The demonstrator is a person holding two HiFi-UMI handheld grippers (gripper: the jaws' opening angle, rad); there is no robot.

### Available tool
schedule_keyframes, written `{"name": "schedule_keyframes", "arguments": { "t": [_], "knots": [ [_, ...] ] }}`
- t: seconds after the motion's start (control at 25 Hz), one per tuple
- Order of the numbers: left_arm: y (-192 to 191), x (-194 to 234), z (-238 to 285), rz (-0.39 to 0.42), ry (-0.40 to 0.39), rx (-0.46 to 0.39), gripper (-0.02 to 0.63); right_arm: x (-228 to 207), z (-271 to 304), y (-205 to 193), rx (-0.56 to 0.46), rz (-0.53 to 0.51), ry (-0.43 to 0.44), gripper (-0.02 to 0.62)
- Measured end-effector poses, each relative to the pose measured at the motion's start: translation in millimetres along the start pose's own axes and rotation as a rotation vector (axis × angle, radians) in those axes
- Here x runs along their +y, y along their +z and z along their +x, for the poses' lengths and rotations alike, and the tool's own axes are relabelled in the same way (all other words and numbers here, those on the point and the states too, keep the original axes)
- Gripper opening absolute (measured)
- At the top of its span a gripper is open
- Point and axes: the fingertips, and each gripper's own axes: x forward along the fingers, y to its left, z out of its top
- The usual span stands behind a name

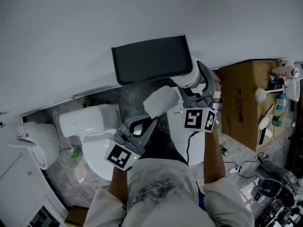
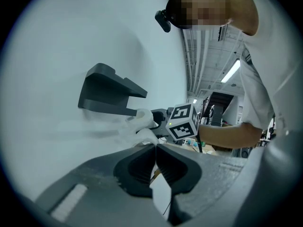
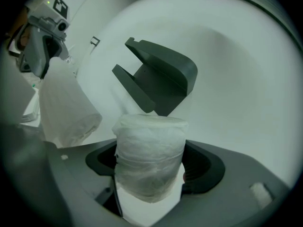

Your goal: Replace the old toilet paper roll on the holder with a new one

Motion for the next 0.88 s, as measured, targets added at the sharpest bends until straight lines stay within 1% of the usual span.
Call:
{"name": "schedule_keyframes", "arguments": {
  "t": [0.28,0.44,0.68,0.88],
  "knots": [
    [1,6,-7,-0.001,0.006,-0.013,0.014,7,4,11,0.012,-0.107,-0.006,0.382],
    [1,11,-19,-0.002,0.011,-0.016,0.014,14,5,27,0.015,-0.17,-0.014,0.382],
    [2,13,-21,0.001,0.017,-0.021,0.014,16,7,34,0.015,-0.215,-0.023,0.383],
    [0,14,-30,0.006,0.023,-0.022,0.014,22,4,46,0.016,-0.279,-0.042,0.383]
  ]
}}
